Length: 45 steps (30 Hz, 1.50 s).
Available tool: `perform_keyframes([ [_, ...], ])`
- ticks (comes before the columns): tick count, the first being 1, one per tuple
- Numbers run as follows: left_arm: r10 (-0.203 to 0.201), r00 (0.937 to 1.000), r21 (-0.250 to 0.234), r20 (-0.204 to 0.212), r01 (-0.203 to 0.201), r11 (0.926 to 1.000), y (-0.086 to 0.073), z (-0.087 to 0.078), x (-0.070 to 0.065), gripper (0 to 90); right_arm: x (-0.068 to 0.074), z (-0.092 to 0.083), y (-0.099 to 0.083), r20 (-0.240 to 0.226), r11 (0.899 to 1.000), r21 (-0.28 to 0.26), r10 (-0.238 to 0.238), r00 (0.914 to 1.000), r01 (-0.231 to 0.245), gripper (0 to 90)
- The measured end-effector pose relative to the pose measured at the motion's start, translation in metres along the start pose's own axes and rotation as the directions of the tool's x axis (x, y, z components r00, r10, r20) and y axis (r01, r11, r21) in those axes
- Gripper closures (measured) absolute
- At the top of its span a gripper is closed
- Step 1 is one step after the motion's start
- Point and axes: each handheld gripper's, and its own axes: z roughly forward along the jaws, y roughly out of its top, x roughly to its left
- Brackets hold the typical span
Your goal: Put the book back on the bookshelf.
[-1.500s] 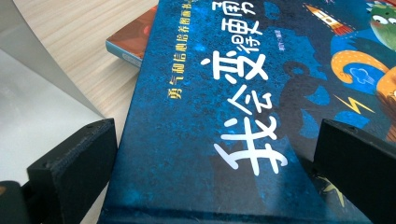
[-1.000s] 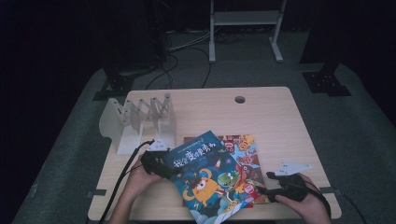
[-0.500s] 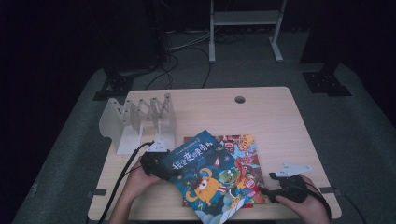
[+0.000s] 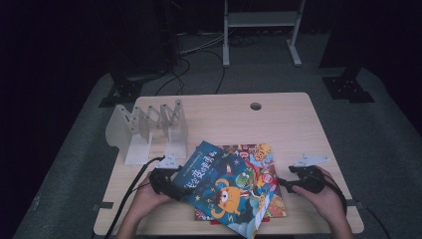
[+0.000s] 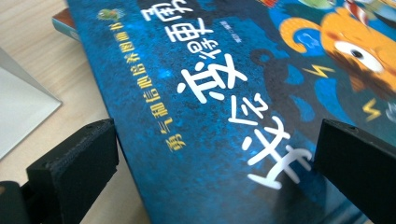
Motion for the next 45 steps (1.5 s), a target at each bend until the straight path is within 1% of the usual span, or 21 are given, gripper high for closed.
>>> perform_keyframes([
  [2,0.000,1.0000,0.001,0.003,0.000,1.0000,-0.002,-0.001,-0.002,0.0,-0.006,0.006,0.006,0.014,1.000,-0.001,0.005,0.9999,-0.005,32.1],
  [4,-0.002,1.0000,-0.004,0.007,0.002,1.0000,-0.004,-0.002,-0.004,0.0,-0.008,0.008,0.008,0.018,1.000,-0.001,0.008,0.9998,-0.008,32.2],
  [5,0.000,0.9999,-0.006,0.011,0.000,1.0000,-0.005,-0.004,-0.006,0.0,-0.014,0.015,0.017,0.040,1.000,0.002,0.007,0.9992,-0.008,33.1],
  [8,0.005,0.9999,-0.001,0.015,-0.005,1.0000,-0.007,-0.005,-0.008,0.0,-0.019,0.021,0.024,0.055,1.000,0.002,0.009,0.9984,-0.009,34.8],
  [12,0.005,0.9998,-0.007,0.020,-0.004,1.0000,-0.009,-0.007,-0.012,0.0,-0.028,0.032,0.035,0.062,1.000,-0.003,0.023,0.9978,-0.023,35.9],
  [15,0.008,0.9997,-0.013,0.025,-0.008,0.9999,-0.010,-0.006,-0.014,0.0,-0.034,0.037,0.040,0.068,1.000,-0.006,0.026,0.9973,-0.026,35.3],
  [16,0.007,0.9997,-0.016,0.024,-0.007,0.9998,-0.010,-0.005,-0.015,0.0,-0.035,0.036,0.041,0.068,0.999,-0.018,0.027,0.9973,-0.026,35.4],
  [19,0.010,0.9994,-0.019,0.034,-0.010,0.9998,-0.009,-0.004,-0.017,0.0,-0.033,0.031,0.041,0.043,0.998,-0.049,0.037,0.9984,-0.035,35.0],
  [20,0.007,0.9992,-0.022,0.039,-0.007,0.9997,-0.009,-0.003,-0.018,0.0,-0.029,0.029,0.040,0.030,0.998,-0.048,0.037,0.9989,-0.036,34.8],
  [23,0.021,0.9982,-0.018,0.056,-0.020,0.9996,-0.007,0.000,-0.023,0.0,-0.023,0.026,0.035,0.005,0.999,-0.047,0.028,0.9996,-0.028,34.6],
  [26,0.025,0.9963,-0.015,0.082,-0.023,0.9996,-0.005,0.003,-0.028,0.0,-0.020,0.022,0.028,-0.024,0.998,-0.053,0.043,0.9988,-0.045,34.4],
  [28,0.026,0.9959,-0.009,0.086,-0.025,0.9996,-0.005,0.005,-0.028,0.0,-0.018,0.019,0.023,-0.048,0.997,-0.062,0.052,0.9975,-0.055,34.4],
  [30,0.005,0.9970,-0.010,0.077,-0.004,0.9999,-0.007,0.006,-0.025,0.0,-0.016,0.019,0.021,-0.073,0.997,-0.054,0.058,0.9957,-0.062,34.1],
  [32,-0.015,0.9976,-0.029,0.068,0.017,0.9994,-0.008,0.003,-0.022,0.0,-0.013,0.020,0.021,-0.083,0.998,-0.048,0.040,0.9957,-0.044,35.0],
  [34,-0.029,0.9988,-0.051,0.041,0.031,0.9983,-0.009,-0.002,-0.019,0.0,-0.010,0.021,0.020,-0.106,0.998,-0.053,0.032,0.9938,-0.038,37.0],
  [35,-0.034,0.9989,-0.060,0.032,0.036,0.9976,-0.009,-0.005,-0.018,0.0,-0.009,0.021,0.020,-0.120,0.998,-0.055,0.026,0.9924,-0.033,35.9],
  [37,-0.043,0.9990,-0.081,0.010,0.044,0.9958,-0.011,-0.010,-0.014,0.0,-0.008,0.021,0.020,-0.118,0.998,-0.054,0.024,0.9927,-0.030,36.3],
  [39,-0.057,0.9983,-0.089,-0.008,0.056,0.9945,-0.013,-0.014,-0.011,0.0,-0.007,0.021,0.020,-0.115,0.998,-0.052,0.021,0.9931,-0.027,36.5],
  [41,-0.067,0.9975,-0.092,-0.025,0.064,0.9937,-0.015,-0.017,-0.008,0.0,-0.005,0.022,0.021,-0.119,0.999,-0.050,0.017,0.9927,-0.023,36.5],
  [43,-0.080,0.9961,-0.096,-0.036,0.077,0.9925,-0.016,-0.021,-0.006,0.0,-0.001,0.024,0.024,-0.120,0.999,-0.048,0.008,0.9927,-0.014,36.7],
  [45,-0.084,0.9953,-0.094,-0.048,0.079,0.9924,-0.017,-0.024,-0.004,0.0,0.004,0.025,0.026,-0.119,0.999,-0.049,-0.003,0.9929,-0.003,37.6],
])
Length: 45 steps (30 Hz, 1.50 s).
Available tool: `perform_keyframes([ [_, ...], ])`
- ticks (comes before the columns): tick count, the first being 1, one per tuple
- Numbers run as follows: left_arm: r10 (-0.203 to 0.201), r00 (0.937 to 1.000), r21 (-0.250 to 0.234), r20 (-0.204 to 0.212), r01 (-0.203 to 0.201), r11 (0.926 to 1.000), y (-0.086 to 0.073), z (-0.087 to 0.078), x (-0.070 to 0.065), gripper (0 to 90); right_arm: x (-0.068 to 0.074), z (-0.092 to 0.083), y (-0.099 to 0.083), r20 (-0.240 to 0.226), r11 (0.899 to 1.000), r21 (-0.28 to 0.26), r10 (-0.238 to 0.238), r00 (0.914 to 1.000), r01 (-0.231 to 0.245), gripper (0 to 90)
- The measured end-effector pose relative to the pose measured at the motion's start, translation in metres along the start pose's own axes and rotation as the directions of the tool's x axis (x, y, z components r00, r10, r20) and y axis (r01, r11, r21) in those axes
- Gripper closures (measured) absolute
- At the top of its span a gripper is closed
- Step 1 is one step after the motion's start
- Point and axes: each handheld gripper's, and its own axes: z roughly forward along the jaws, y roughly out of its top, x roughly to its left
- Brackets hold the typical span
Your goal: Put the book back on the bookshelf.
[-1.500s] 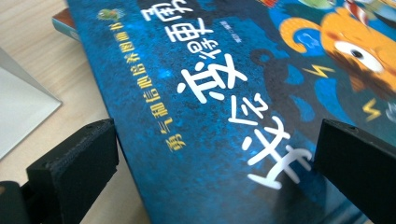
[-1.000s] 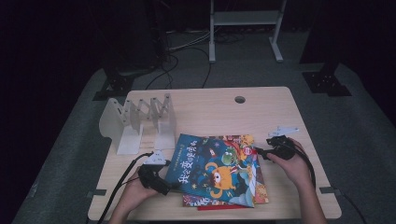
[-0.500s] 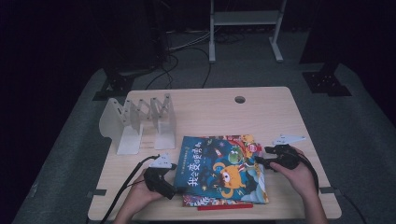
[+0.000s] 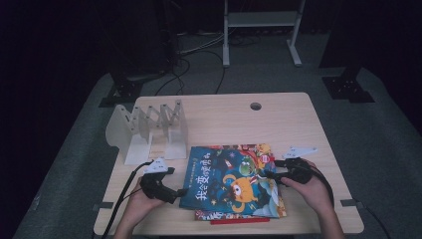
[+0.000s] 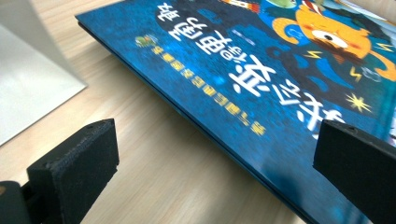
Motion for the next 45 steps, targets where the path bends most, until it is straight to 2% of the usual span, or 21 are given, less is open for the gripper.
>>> perform_keyframes([
  [8,-0.031,0.9991,0.010,-0.027,0.031,0.9995,-0.008,-0.011,0.007,0.0,0.025,0.014,0.012,0.009,0.998,0.000,-0.057,0.9983,0.057,37.5],
  [17,-0.063,0.9974,0.025,-0.036,0.064,0.9977,-0.021,-0.018,0.008,0.0,0.045,0.028,0.022,-0.037,0.995,-0.014,-0.101,0.9943,0.100,37.4],
  [20,-0.069,0.9970,0.030,-0.035,0.070,0.9971,-0.024,-0.019,0.007,0.0,0.045,0.026,0.021,-0.052,0.993,-0.011,-0.120,0.9914,0.120,36.5],
  [22,-0.072,0.9969,0.032,-0.030,0.073,0.9968,-0.025,-0.020,0.007,0.0,0.043,0.022,0.018,-0.047,0.990,-0.007,-0.140,0.9891,0.139,36.7],
  [29,-0.083,0.9966,0.039,-0.006,0.083,0.9958,-0.026,-0.018,0.007,0.0,0.033,-0.003,0.002,-0.057,0.987,0.000,-0.161,0.9852,0.162,36.8],
  [33,-0.099,0.9949,0.048,0.016,0.098,0.9940,-0.026,-0.017,0.007,0.0,0.033,-0.004,-0.008,-0.077,0.980,0.017,-0.195,0.9778,0.197,35.8],
  [37,-0.132,0.9895,0.053,0.058,0.129,0.9903,-0.028,-0.014,0.010,0.0,0.035,-0.004,-0.012,-0.113,0.976,0.015,-0.214,0.9702,0.217,34.3],
  [45,-0.145,0.9832,0.060,0.110,0.139,0.9884,-0.028,-0.008,0.011,0.0,0.037,-0.003,-0.012,-0.152,0.969,0.011,-0.243,0.9580,0.248,36.9],
])
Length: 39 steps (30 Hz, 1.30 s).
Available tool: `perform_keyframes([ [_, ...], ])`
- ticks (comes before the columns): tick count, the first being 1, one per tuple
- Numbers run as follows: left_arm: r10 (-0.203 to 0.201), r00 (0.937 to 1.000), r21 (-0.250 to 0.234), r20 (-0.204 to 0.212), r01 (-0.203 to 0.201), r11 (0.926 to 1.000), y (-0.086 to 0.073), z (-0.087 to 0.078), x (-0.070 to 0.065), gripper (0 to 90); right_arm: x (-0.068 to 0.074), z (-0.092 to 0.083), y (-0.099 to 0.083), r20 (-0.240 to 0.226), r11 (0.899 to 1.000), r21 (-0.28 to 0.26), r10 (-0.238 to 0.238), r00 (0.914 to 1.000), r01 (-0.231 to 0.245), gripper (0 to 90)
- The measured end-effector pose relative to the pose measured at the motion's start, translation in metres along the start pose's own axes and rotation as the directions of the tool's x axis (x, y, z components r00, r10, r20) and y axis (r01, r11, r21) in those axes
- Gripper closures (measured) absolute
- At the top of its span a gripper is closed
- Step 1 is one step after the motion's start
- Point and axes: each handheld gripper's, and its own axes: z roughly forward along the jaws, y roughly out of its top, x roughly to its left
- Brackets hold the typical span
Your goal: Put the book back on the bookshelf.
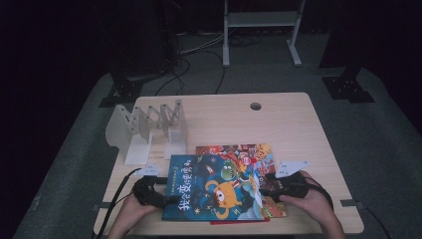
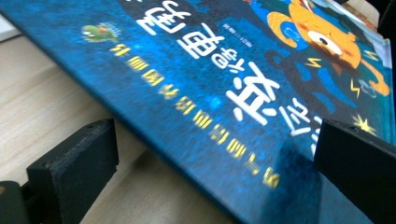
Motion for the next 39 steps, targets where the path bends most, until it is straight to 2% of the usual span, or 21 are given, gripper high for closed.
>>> perform_keyframes([
  [3,-0.004,0.9999,0.008,0.011,0.003,1.0000,0.001,0.000,0.002,0.0,0.003,0.004,0.003,-0.022,1.000,-0.006,-0.014,0.9997,0.013,35.5],
  [8,-0.021,0.9998,0.008,-0.006,0.021,0.9998,0.000,-0.008,0.005,0.0,0.009,0.012,0.010,-0.044,0.999,-0.010,-0.032,0.9985,0.032,34.5],
  [10,-0.039,0.9992,-0.008,-0.002,0.039,0.9992,0.000,-0.015,0.006,0.0,0.011,0.015,0.012,-0.050,0.999,-0.008,-0.037,0.9980,0.037,34.5],
  [14,-0.034,0.9994,-0.058,-0.010,0.033,0.9978,0.005,-0.029,0.003,0.0,0.014,0.020,0.016,-0.062,0.999,-0.014,-0.047,0.9970,0.046,33.9],
  [16,-0.019,0.9997,-0.079,-0.015,0.018,0.9967,0.011,-0.039,-0.001,0.0,0.016,0.022,0.019,-0.067,0.998,-0.016,-0.054,0.9963,0.053,33.9],
  [22,0.039,0.9986,-0.091,-0.037,-0.042,0.9950,0.029,-0.058,-0.013,0.0,0.022,0.027,0.025,-0.078,0.998,-0.003,-0.060,0.9952,0.060,33.6],
  [23,0.039,0.9986,-0.091,-0.037,-0.042,0.9950,0.029,-0.058,-0.013,0.0,0.022,0.027,0.025,-0.078,0.998,-0.003,-0.060,0.9952,0.060,33.6],
  [24,0.056,0.9977,-0.098,-0.038,-0.060,0.9934,0.038,-0.064,-0.017,0.0,0.023,0.028,0.026,-0.076,0.998,0.001,-0.060,0.9953,0.060,33.9],
  [26,0.066,0.9972,-0.101,-0.037,-0.069,0.9925,0.044,-0.067,-0.019,0.0,0.025,0.029,0.027,-0.076,0.998,0.001,-0.061,0.9953,0.061,34.3],
  [30,0.099,0.9941,-0.085,-0.043,-0.102,0.9911,0.061,-0.073,-0.026,0.0,0.028,0.030,0.029,-0.075,0.998,0.007,-0.059,0.9954,0.060,35.2],
  [36,0.123,0.9920,-0.080,-0.026,-0.125,0.9889,0.083,-0.080,-0.032,0.0,0.032,0.031,0.032,-0.074,0.998,0.016,-0.060,0.9954,0.061,36.5],
  [39,0.142,0.9897,-0.058,-0.018,-0.143,0.9880,0.096,-0.080,-0.033,0.0,0.034,0.031,0.033,-0.074,0.998,0.020,-0.060,0.9955,0.061,37.2],
])
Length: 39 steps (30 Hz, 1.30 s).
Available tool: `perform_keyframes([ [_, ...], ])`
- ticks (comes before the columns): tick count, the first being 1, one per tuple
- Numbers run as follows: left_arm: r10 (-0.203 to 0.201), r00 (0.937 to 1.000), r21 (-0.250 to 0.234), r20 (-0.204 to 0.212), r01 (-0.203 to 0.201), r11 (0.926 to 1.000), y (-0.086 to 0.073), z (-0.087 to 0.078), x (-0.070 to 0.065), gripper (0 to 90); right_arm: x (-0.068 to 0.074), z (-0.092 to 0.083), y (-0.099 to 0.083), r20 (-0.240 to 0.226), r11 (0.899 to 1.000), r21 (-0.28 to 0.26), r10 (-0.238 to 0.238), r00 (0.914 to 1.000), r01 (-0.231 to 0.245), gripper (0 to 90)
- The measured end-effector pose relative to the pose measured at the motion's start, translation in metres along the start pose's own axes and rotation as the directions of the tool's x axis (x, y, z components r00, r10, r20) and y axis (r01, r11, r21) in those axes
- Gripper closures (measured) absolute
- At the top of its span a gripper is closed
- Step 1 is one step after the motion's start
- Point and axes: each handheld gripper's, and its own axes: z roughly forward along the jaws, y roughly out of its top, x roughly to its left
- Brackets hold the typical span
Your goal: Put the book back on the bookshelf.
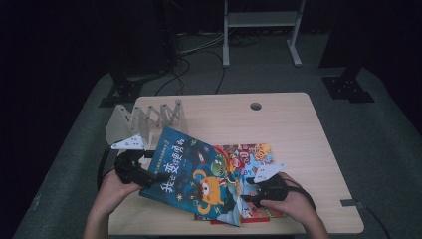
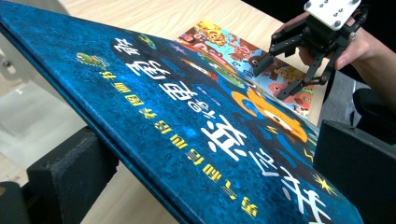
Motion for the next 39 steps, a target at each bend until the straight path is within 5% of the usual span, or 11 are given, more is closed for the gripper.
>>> perform_keyframes([
  [13,0.032,0.9984,0.105,0.047,-0.037,0.9938,0.048,0.000,0.017,15.4,0.014,0.006,0.008,0.015,1.000,0.012,0.019,0.9997,-0.019,41.7],
  [27,-0.013,0.9995,0.201,0.028,0.007,0.9795,0.080,0.003,0.027,40.7,0.023,0.015,0.017,0.005,1.000,-0.001,0.020,0.9998,-0.020,45.1],
  [31,-0.032,0.9993,0.228,-0.019,0.036,0.9730,0.090,0.005,0.031,49.4,0.025,0.018,0.019,0.018,1.000,-0.002,0.019,0.9997,-0.019,45.3],
  [39,-0.057,0.9981,0.229,0.023,0.051,0.9721,0.109,0.009,0.044,59.2,0.024,0.022,0.020,0.044,1.000,-0.025,0.013,0.9990,-0.012,43.9],
])
